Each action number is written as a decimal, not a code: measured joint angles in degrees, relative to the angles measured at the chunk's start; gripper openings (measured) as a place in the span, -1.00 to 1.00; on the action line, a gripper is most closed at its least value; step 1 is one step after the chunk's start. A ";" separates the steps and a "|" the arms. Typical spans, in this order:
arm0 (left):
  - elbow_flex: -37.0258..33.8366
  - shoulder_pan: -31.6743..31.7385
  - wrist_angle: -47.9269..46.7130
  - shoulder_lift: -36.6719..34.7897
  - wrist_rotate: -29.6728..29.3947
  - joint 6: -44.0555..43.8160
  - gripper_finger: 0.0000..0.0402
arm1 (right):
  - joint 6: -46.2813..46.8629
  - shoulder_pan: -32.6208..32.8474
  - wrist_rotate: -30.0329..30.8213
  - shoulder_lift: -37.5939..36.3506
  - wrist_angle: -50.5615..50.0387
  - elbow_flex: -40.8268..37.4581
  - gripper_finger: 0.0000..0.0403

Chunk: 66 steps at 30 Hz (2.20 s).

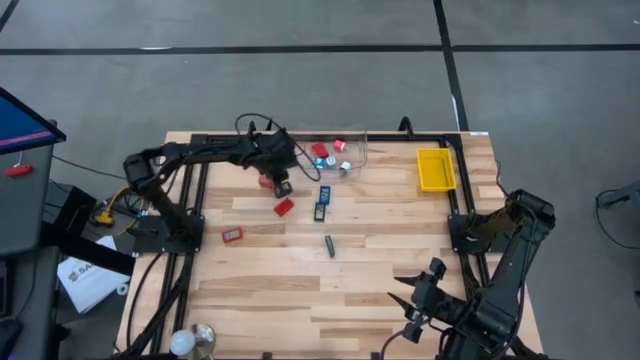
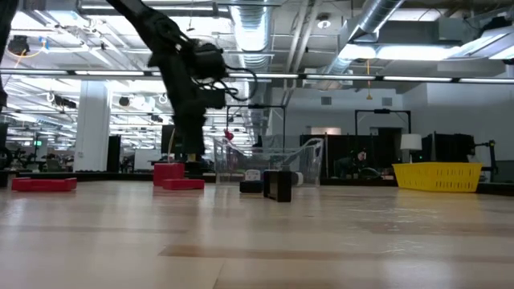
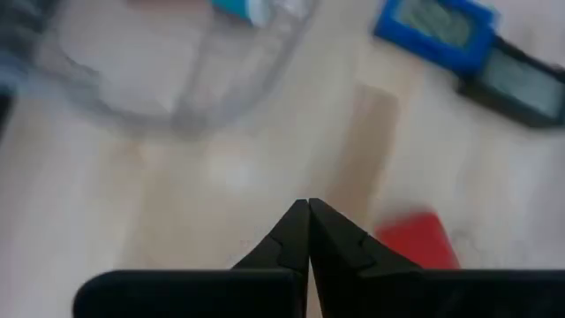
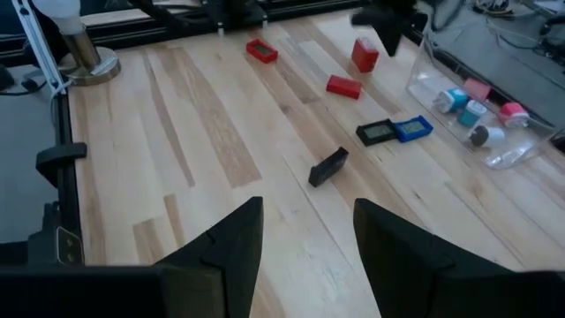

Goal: Pick & Place Office items
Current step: Put the red charger adapter into the transparent bin

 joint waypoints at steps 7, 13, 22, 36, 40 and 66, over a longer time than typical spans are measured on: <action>-6.12 -1.97 -5.89 -12.25 -0.70 -1.46 -0.96 | 0.00 -0.08 -0.17 0.00 -0.09 0.00 -0.15; -9.48 -2.32 -15.20 -18.74 -2.92 -4.60 -0.57 | 0.09 -0.08 -0.20 0.02 0.06 0.00 -0.15; -12.70 -8.87 -19.90 -18.45 -18.37 1.07 0.31 | -0.40 -0.73 -0.21 0.02 -0.20 0.00 -0.15; -9.62 -3.36 -6.80 -10.09 -18.00 20.08 0.37 | -2.53 -2.25 -1.78 0.02 -0.26 0.00 -0.15; -8.23 -0.22 -6.68 -6.06 -16.35 21.45 0.31 | -2.23 -2.20 -2.19 0.02 -0.24 0.00 -0.15; -6.54 -0.18 -8.73 -5.71 1.35 13.95 -0.45 | -0.49 -2.23 -3.38 0.00 -0.20 0.00 -0.15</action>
